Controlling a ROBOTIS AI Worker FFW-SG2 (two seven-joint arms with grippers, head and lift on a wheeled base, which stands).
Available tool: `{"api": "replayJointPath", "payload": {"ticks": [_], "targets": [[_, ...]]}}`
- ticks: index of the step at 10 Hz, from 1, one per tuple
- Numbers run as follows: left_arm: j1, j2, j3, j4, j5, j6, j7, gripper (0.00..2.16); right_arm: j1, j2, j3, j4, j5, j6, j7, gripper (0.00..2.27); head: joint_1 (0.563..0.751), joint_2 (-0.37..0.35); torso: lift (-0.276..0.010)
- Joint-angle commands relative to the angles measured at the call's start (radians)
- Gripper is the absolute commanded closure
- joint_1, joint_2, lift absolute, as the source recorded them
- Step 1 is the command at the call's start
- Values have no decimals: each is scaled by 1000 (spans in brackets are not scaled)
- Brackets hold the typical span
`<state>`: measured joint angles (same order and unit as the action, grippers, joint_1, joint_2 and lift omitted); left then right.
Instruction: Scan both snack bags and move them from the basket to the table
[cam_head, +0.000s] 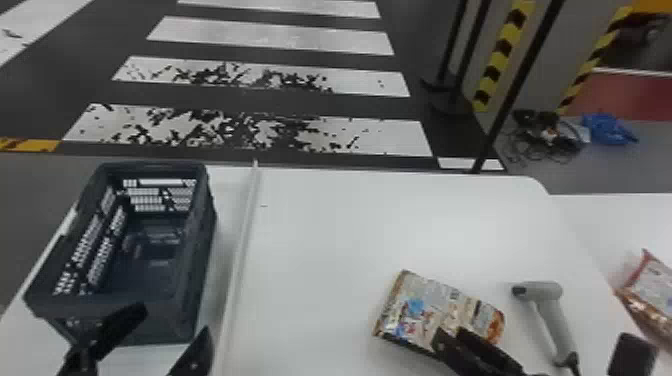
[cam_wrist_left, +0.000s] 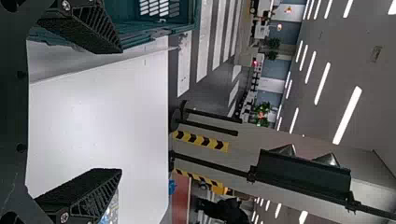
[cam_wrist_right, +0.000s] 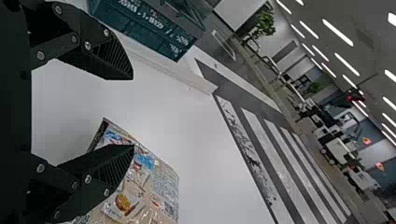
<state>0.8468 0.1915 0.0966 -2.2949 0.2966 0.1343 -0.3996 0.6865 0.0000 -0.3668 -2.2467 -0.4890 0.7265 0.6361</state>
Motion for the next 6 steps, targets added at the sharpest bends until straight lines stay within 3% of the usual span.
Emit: {"api": "replayJointPath", "payload": {"ticks": [1, 3, 6], "targets": [[6, -4, -1, -3, -7, -3, 1, 87, -48, 1, 19, -8, 142, 43, 63, 2253, 695, -68, -98], [14, -11, -3, -5, -16, -3, 1, 87, -54, -11, 37, -2, 224, 0, 120, 2250, 695, -52, -98], [18, -20, -12, -5, -27, -18, -1, 87, -41, -71, 60, 39, 270, -25, 145, 2250, 695, -64, -98]]}}
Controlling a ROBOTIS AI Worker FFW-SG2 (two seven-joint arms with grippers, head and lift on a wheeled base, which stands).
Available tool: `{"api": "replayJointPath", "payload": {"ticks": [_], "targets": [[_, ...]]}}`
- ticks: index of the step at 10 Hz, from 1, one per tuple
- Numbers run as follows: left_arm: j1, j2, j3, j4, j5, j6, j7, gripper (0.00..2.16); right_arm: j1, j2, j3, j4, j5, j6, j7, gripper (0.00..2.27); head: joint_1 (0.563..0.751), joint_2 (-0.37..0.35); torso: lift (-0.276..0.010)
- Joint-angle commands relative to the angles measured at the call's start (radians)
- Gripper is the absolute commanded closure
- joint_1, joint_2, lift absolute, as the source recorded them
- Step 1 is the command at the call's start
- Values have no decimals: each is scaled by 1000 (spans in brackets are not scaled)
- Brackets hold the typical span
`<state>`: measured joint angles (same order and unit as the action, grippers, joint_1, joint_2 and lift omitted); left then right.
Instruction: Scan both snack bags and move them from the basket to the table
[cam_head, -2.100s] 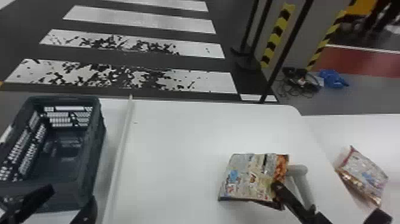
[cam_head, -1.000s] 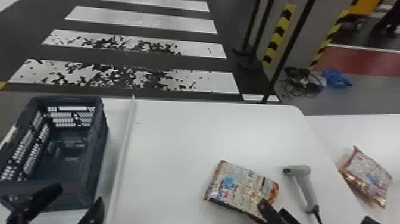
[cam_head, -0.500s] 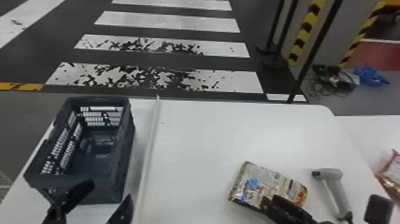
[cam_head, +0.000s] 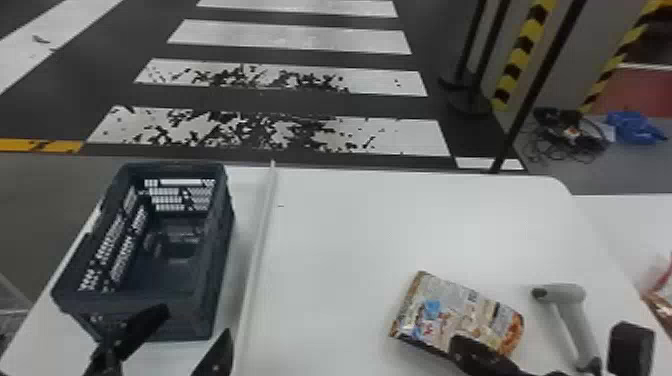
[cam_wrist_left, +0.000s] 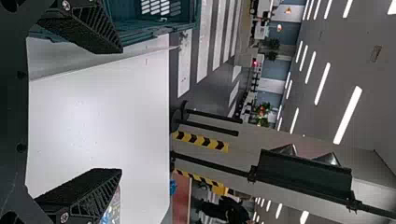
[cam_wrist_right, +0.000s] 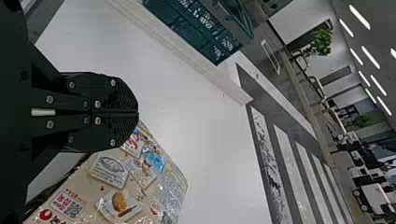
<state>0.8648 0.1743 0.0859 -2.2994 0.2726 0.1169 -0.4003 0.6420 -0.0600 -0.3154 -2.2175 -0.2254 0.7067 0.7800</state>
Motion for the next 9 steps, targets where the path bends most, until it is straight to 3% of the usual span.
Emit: {"api": "replayJointPath", "payload": {"ticks": [1, 6, 9], "targets": [[0, -4, -3, 0, -6, -1, 0, 87, 8, -14, 27, 36, 17, -45, -1, 2253, 695, -71, -98], [7, -2, 3, 2, -12, -13, -3, 87, -82, -12, 197, 191, 149, -109, -51, 2253, 695, 2, -98], [3, -2, 9, 5, -10, -19, -9, 87, -119, -7, 240, 223, 172, -115, -108, 2250, 695, 50, -98]]}}
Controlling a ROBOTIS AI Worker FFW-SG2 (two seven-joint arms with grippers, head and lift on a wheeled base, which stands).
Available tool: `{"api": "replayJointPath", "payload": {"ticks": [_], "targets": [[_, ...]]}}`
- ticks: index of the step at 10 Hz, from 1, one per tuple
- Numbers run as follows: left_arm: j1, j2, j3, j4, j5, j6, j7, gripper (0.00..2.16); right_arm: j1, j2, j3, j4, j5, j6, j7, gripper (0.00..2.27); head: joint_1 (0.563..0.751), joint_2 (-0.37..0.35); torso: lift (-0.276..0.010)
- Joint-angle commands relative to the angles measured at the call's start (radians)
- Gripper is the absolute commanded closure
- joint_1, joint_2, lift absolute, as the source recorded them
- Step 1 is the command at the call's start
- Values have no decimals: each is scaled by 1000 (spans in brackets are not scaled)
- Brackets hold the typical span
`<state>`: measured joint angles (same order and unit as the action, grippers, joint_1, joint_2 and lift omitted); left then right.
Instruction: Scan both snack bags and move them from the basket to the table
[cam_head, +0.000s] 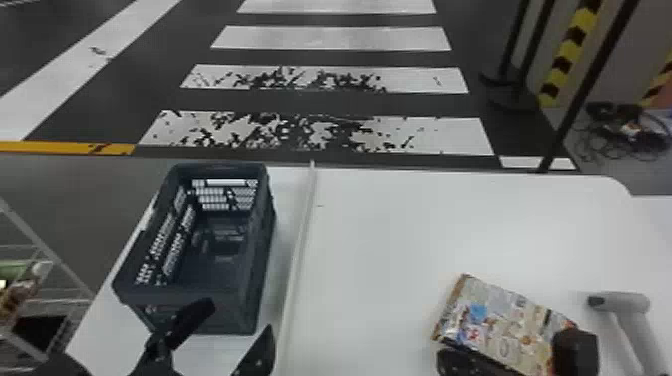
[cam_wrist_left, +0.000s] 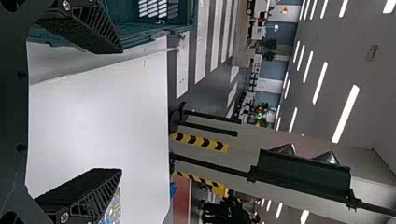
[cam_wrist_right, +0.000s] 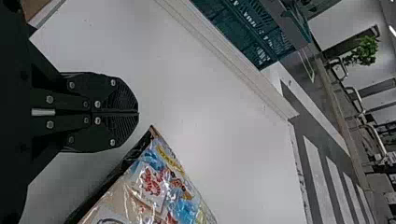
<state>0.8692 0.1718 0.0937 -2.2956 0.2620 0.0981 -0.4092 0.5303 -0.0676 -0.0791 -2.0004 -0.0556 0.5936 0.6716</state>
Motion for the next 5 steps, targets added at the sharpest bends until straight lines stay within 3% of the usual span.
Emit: {"api": "replayJointPath", "payload": {"ticks": [1, 5], "targets": [[-2, 0, 1, 4, 2, -1, 0, 87, -20, 2, 13, 8, 3, 1, -18, 2253, 695, 57, -98], [-7, -2, 0, 8, 2, -4, 0, 87, -122, 12, 48, 65, 42, 59, -61, 2250, 695, 73, -98]]}}
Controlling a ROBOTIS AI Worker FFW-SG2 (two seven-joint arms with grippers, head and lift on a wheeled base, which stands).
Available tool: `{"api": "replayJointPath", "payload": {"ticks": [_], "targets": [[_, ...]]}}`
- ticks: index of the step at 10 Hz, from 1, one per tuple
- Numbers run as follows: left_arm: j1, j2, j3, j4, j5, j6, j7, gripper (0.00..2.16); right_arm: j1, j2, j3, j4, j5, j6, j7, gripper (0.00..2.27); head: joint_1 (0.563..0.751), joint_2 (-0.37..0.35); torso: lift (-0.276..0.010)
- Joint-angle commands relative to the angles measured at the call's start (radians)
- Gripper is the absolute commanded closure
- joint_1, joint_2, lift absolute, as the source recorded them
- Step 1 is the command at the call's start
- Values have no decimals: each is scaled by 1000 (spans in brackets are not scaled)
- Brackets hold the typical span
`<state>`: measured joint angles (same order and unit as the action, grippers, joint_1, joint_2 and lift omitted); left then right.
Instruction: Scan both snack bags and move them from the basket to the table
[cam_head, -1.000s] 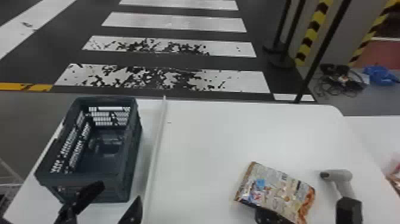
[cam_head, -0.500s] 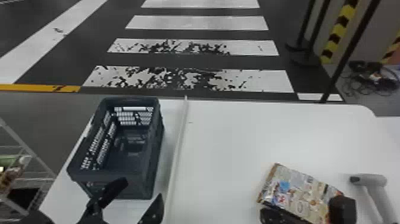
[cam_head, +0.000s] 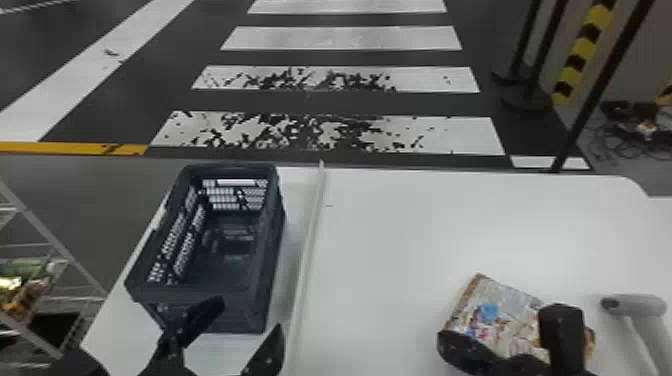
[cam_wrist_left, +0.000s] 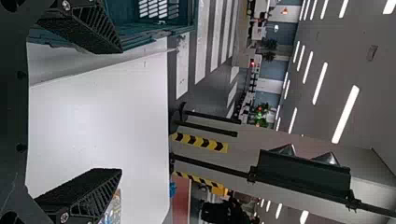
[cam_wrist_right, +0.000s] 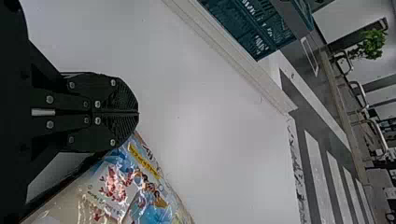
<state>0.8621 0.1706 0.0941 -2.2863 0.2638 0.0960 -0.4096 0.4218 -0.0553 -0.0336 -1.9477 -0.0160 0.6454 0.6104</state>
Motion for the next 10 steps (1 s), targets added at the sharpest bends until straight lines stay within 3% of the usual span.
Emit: {"api": "replayJointPath", "payload": {"ticks": [1, 10], "targets": [[0, 0, 0, -1, 0, -5, 0, 87, -32, 0, 6, 26, 4, 10, -15, 2250, 695, 72, -98], [0, 0, -10, 7, -2, -8, -8, 87, -204, 0, -29, 151, 19, 84, -109, 2253, 695, 11, -98]]}}
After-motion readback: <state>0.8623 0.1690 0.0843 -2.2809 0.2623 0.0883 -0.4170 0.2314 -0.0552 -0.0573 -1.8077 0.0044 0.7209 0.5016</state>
